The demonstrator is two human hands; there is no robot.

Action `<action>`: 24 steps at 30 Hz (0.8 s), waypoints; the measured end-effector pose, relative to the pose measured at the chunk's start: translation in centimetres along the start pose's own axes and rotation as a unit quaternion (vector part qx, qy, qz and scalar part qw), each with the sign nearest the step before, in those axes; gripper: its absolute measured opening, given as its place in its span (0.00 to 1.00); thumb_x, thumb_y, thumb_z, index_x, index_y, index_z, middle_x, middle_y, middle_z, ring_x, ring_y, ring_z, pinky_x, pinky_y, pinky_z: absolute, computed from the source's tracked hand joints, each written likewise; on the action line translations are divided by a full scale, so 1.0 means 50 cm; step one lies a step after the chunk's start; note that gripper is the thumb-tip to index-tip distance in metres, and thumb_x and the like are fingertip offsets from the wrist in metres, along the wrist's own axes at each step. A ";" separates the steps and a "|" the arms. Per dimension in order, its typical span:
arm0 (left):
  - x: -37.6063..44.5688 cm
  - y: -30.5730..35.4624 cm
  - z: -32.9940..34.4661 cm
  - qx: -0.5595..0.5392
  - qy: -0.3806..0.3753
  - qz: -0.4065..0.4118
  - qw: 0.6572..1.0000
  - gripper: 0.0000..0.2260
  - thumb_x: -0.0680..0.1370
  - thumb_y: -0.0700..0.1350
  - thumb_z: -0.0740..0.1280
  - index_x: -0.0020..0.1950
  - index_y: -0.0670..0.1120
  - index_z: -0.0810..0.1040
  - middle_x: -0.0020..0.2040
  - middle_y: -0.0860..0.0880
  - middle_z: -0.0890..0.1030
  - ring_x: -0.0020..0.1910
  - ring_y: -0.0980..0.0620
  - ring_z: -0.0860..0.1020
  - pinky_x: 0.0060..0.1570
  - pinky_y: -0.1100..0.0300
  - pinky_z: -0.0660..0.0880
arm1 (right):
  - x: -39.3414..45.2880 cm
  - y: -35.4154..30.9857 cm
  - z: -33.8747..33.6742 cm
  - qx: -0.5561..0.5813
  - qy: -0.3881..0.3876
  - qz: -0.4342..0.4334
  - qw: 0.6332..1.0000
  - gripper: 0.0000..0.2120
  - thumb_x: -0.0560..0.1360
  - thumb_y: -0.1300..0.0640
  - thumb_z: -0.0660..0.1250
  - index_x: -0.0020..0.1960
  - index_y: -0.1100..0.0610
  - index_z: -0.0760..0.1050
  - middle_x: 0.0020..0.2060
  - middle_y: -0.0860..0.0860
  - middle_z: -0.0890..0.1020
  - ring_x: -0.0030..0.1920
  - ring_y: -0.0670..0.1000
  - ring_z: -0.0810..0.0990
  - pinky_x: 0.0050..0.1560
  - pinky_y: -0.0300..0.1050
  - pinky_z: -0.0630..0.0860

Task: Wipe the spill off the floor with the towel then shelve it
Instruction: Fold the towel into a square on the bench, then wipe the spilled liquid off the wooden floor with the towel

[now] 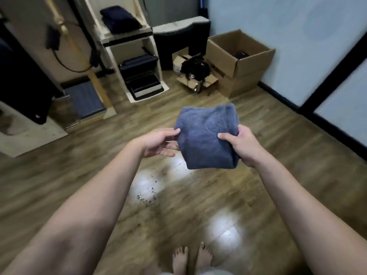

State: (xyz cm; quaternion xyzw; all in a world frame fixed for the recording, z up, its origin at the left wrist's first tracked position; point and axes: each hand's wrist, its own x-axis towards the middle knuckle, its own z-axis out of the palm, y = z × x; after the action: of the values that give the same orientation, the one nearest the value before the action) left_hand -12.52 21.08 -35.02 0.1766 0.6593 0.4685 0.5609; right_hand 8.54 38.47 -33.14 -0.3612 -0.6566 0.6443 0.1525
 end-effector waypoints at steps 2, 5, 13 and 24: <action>-0.020 -0.061 -0.025 -0.013 0.039 -0.019 0.999 0.15 0.83 0.55 0.63 0.68 0.53 0.75 0.65 0.53 0.80 0.56 0.49 0.83 0.55 0.50 0.77 | 0.013 0.017 0.046 -0.019 -0.023 -0.006 1.000 0.08 0.76 0.67 0.70 0.50 0.56 0.77 0.45 0.48 0.84 0.41 0.42 0.83 0.42 0.36 0.79; -0.069 -0.147 -0.039 0.075 0.144 -0.002 0.987 0.24 0.81 0.54 0.67 0.76 0.54 0.65 0.75 0.51 0.71 0.68 0.50 0.75 0.65 0.53 0.70 | 0.030 0.038 0.112 -0.061 -0.066 -0.014 0.996 0.09 0.76 0.66 0.70 0.52 0.54 0.77 0.48 0.49 0.85 0.48 0.48 0.83 0.51 0.43 0.80; -0.265 -0.356 -0.176 0.381 0.271 -0.006 0.884 0.45 0.73 0.68 0.68 0.82 0.61 0.46 0.83 0.50 0.40 0.82 0.44 0.45 0.78 0.38 0.49 | 0.009 0.058 0.288 -0.190 -0.150 -0.084 0.967 0.10 0.76 0.66 0.69 0.56 0.58 0.78 0.51 0.53 0.84 0.54 0.54 0.82 0.58 0.51 0.78; -0.467 -0.601 -0.421 0.398 0.265 -0.044 0.877 0.53 0.63 0.83 0.54 0.82 0.60 0.49 0.83 0.53 0.41 0.82 0.47 0.48 0.78 0.39 0.53 | -0.108 0.163 0.630 -0.282 -0.184 -0.060 0.939 0.05 0.74 0.64 0.71 0.50 0.59 0.78 0.44 0.50 0.82 0.49 0.54 0.81 0.51 0.50 0.76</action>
State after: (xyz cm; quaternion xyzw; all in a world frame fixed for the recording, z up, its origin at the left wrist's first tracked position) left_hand -15.56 -20.42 -47.57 0.2248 0.9214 0.1702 0.2675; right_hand -6.41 10.91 -43.40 -0.2244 -0.8486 0.4773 -0.0414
